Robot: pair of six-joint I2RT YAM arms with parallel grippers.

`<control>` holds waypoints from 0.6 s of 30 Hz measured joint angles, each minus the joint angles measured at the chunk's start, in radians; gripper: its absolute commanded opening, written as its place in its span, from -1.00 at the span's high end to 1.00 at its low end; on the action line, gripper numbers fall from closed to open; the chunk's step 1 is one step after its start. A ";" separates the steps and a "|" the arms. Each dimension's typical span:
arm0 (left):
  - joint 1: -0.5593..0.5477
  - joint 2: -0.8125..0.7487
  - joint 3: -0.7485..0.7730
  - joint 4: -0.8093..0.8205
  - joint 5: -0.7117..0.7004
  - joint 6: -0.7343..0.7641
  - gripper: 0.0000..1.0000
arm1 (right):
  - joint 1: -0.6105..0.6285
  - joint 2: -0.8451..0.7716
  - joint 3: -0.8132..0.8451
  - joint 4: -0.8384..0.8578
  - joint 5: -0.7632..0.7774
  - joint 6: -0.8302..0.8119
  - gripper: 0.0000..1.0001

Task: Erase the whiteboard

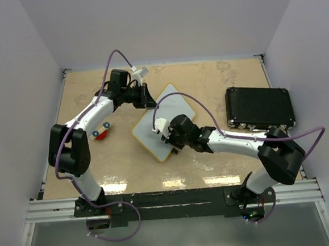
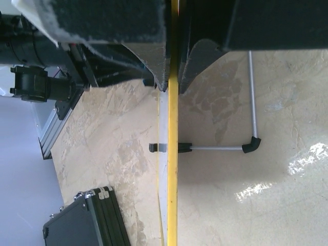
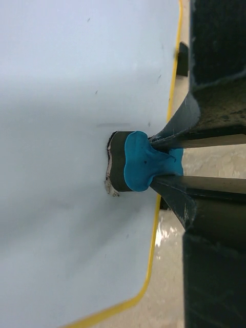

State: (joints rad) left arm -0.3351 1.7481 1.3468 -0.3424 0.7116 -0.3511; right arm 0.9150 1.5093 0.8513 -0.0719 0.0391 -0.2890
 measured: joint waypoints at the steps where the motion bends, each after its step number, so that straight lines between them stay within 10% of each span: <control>1: 0.005 0.000 0.000 0.000 0.003 -0.005 1.00 | -0.015 0.000 0.000 0.000 0.001 -0.007 1.00; 18: 0.042 -0.006 -0.032 0.031 0.038 -0.028 1.00 | 0.045 -0.015 -0.078 0.257 -0.011 0.146 1.00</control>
State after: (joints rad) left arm -0.2935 1.7424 1.3148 -0.3119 0.7494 -0.3794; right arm 0.9596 1.4944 0.7734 0.1852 0.0277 -0.1425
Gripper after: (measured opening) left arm 0.068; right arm 0.258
